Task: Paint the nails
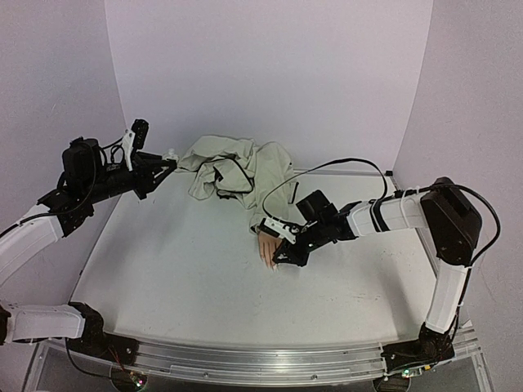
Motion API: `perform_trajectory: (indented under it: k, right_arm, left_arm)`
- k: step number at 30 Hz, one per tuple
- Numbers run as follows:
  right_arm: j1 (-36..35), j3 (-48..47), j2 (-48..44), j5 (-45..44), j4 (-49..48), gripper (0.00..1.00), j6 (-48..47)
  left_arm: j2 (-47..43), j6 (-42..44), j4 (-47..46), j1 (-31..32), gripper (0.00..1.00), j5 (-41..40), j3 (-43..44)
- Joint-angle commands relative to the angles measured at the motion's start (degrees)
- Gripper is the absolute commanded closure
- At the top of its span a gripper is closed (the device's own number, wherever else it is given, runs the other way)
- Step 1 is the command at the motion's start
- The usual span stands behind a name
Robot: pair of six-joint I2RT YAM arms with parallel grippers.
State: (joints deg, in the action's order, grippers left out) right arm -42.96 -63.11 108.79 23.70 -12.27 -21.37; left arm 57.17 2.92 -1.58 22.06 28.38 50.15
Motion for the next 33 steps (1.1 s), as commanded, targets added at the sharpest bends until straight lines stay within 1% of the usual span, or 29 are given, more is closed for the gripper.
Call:
perform_trajectory:
  k: [1,13,24,33]
  right_arm:
    - [-0.41,-2.02,0.37,-0.13,-0.27,1.0,0.35]
    - [-1.71,-1.83,1.04,1.37,0.55,1.0,-0.56]
    - [-2.09,-0.96,0.34,-1.75,1.3,1.0,0.01]
    - [-2.11,0.18,-0.96,-2.35,0.32,1.0,0.35]
  left_arm:
    - [-0.45,-0.74,-4.43,-0.36,1.0,0.74,0.56]
    - [-0.49,-0.78,-4.44,-0.44,1.0,0.93,0.56]
    - [-0.83,-0.79,-4.44,-0.62,1.0,1.02,0.39]
    - [-0.84,-0.9,-4.43,-0.62,1.0,1.08,0.37]
